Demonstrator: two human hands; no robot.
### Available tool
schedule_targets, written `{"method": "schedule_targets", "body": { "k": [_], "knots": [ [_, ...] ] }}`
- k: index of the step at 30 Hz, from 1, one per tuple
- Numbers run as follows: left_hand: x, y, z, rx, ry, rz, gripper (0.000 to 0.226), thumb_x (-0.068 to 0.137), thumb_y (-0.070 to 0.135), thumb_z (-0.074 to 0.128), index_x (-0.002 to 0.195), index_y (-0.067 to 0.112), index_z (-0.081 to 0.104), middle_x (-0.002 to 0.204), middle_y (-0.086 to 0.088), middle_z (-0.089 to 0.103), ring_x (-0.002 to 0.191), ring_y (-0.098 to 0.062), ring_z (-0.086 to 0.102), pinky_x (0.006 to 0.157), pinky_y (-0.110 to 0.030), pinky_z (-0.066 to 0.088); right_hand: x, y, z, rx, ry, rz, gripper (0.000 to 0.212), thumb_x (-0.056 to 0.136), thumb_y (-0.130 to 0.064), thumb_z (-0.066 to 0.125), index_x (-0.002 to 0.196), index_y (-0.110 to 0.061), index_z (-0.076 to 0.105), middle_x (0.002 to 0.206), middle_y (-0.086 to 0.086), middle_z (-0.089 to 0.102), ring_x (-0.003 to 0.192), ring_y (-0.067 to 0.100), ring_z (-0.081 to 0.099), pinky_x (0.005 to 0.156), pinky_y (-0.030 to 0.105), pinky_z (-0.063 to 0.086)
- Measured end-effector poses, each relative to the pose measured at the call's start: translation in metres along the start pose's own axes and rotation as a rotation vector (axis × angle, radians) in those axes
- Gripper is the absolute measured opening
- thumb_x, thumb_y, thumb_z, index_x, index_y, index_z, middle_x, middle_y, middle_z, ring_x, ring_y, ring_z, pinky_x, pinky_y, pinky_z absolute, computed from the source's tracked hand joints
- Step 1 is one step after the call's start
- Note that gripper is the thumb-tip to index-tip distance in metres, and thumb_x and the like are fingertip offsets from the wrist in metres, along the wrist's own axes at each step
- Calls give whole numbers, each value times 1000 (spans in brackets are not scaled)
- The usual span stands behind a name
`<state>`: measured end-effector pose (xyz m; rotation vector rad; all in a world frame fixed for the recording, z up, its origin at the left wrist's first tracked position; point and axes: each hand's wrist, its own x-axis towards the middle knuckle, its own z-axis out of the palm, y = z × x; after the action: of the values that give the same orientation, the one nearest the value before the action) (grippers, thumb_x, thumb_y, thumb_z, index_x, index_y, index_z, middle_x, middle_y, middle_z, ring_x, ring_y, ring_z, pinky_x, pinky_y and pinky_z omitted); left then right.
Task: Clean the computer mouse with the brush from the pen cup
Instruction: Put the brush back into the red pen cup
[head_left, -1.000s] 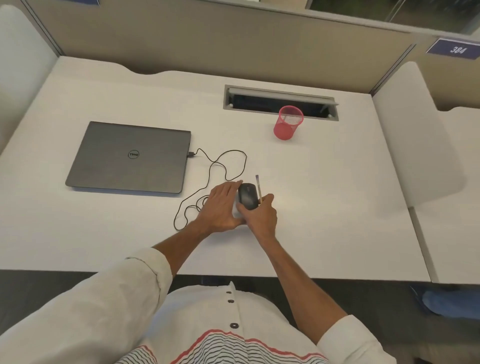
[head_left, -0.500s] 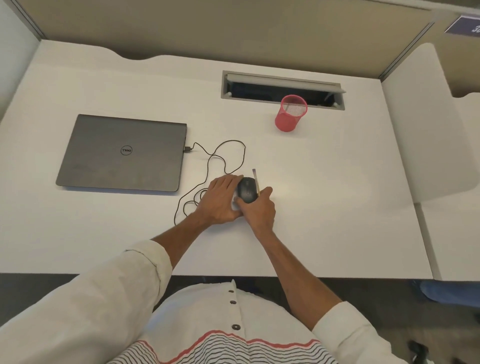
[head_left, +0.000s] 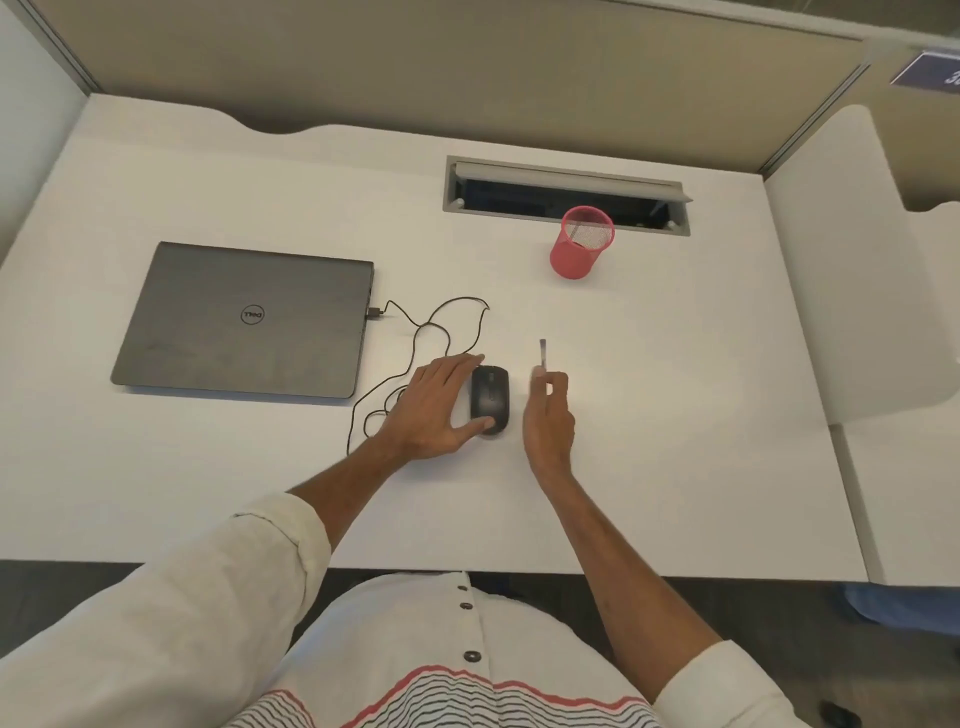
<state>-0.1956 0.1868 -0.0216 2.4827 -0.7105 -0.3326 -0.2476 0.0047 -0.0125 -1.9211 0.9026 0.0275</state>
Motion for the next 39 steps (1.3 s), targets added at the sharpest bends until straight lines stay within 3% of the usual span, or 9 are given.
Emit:
{"method": "schedule_targets", "body": {
  "k": [2,6,9,12,16,23,29,33,39],
  "knots": [
    [4,3,-2,-6,26,21,78,104,55,66,168,20,38,170,2,42,158,-19,38,133,-40,30,10,0,-11,58,18,-30,34,119,-40,29,115,-18,55,90,2,61,84,32,57,77,40,43],
    [21,11,-8,0,112,51,55,113,41,55,162,17,48,163,-1,51,154,-22,44,131,-42,33,28,-7,-30,231,-13,11,19,116,-20,43,115,-6,57,82,9,56,70,27,57,71,38,44],
    [38,17,-13,92,145,59,47,119,29,43,164,16,47,168,1,49,160,-23,40,133,-42,30,44,-16,-40,300,-33,49,17,110,-10,57,113,2,70,101,18,70,85,26,66,77,38,47],
    [58,19,-17,219,79,50,53,121,29,30,174,20,28,181,4,26,171,-21,18,139,-43,15,59,-26,-46,324,-45,43,17,108,-9,64,115,-2,77,115,13,77,91,22,67,78,34,51],
    [86,22,-19,294,-5,8,57,122,33,19,177,21,8,185,6,4,173,-19,-2,141,-43,4,84,-45,-56,378,-13,-19,24,109,-4,58,126,-9,75,98,3,67,82,19,62,73,30,51],
    [132,31,-18,363,-93,-18,60,121,37,16,177,19,4,186,2,-3,173,-20,-8,141,-44,1,136,-84,-76,325,86,-225,12,111,-18,66,114,-6,65,100,14,79,87,25,79,78,32,58],
    [171,30,-13,349,-173,-46,66,120,44,18,176,18,-6,185,-2,-14,172,-21,-12,141,-45,-1,194,-131,-96,133,265,-353,15,114,-21,55,127,-16,51,108,9,81,95,32,78,83,44,61],
    [191,27,-6,326,-174,-69,68,120,44,19,176,18,-9,184,-2,-15,173,-22,-12,142,-45,-1,223,-153,-97,-11,352,-382,18,115,-24,51,130,-14,53,111,6,81,99,34,76,81,43,58],
    [210,20,1,322,-193,-117,69,120,46,18,175,18,-11,184,-3,-16,172,-23,-13,142,-45,-1,247,-154,-81,-159,274,-371,16,109,-19,64,124,-12,65,127,4,71,123,28,63,104,49,50]
  ]
}}
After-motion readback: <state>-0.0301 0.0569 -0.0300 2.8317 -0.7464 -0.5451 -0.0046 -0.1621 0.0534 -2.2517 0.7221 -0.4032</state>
